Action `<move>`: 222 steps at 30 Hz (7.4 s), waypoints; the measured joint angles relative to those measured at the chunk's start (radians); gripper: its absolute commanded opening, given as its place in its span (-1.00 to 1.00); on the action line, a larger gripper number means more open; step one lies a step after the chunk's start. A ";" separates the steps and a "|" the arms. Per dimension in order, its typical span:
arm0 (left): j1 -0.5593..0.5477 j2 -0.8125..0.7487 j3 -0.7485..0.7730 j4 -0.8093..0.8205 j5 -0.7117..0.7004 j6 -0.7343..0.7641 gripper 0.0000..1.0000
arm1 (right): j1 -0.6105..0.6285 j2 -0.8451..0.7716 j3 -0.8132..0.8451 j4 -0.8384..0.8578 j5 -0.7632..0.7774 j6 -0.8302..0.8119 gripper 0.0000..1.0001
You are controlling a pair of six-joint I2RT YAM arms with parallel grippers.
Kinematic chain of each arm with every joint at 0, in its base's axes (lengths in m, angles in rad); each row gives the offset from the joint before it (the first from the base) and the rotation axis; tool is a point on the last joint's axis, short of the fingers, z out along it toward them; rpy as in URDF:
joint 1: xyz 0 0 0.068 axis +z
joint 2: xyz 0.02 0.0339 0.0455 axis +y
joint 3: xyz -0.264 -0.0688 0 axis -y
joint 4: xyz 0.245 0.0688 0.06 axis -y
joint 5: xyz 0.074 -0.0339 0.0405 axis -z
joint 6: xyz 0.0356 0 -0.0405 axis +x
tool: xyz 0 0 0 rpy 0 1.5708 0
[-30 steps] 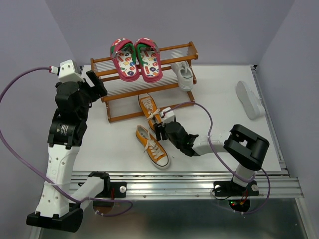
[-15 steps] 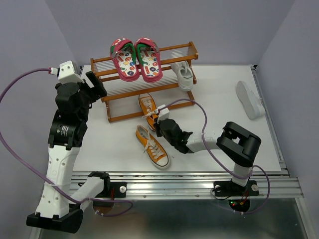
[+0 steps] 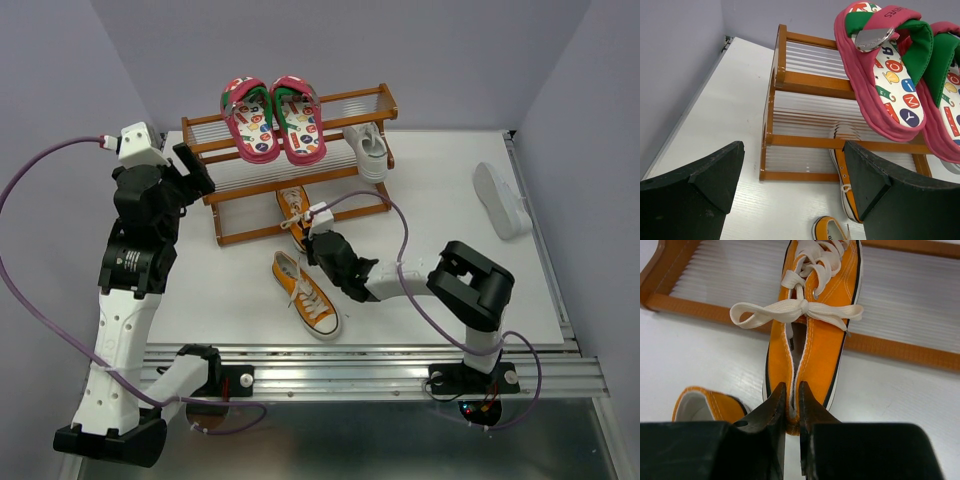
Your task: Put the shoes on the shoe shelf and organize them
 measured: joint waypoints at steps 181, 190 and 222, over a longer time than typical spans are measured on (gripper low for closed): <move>-0.673 0.510 -0.291 -0.204 0.034 -0.159 0.98 | -0.099 -0.579 -0.283 -0.739 0.066 0.483 1.00; -0.676 0.610 -0.291 -0.177 0.043 -0.119 -0.05 | -0.100 -0.674 -0.318 -0.752 0.158 0.500 1.00; -0.812 0.898 0.053 -0.052 0.053 -0.324 0.81 | -0.134 -1.025 -0.295 -0.890 0.511 0.388 1.00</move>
